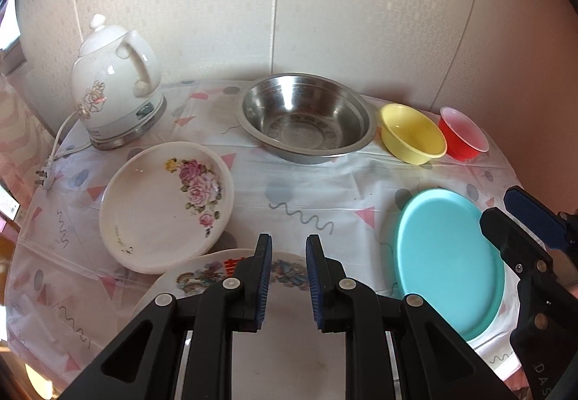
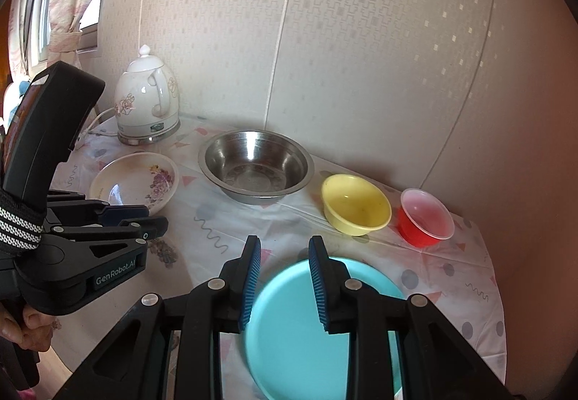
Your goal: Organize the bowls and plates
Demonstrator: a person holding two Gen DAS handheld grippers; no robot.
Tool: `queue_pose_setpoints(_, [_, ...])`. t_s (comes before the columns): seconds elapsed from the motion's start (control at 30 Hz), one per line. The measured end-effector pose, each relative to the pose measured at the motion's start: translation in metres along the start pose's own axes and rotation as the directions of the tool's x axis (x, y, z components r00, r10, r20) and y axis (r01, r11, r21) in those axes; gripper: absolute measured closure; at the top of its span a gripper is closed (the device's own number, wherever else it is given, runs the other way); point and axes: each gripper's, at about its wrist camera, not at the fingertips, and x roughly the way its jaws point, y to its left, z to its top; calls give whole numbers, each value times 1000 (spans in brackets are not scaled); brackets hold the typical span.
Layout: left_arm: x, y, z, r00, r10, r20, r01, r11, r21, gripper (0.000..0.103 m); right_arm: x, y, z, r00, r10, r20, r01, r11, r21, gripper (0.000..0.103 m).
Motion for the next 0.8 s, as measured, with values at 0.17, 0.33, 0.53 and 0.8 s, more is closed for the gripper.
queue_pose_setpoints(0.17, [-4,34,0,999,37,8,-36,998,-60,83,11,18,8,1000,29,-9,-30,999,-42,75])
queue_pose_setpoints(0.33, [-4,64,-3,997,71,7,-69,991,-112,83,23,32,15,998,54,-27,-56,996,-66,75])
queue_pose_setpoints(0.53, [1,97,-10,994,109,-3,-108,981,-159,83,41,46,18,996,65,-56,-70,993,-90,75])
queue_pose_setpoints(0.8, [12,136,-12,987,158,-25,-160,964,-211,83,72,59,21,990,82,-116,-94,990,-109,75])
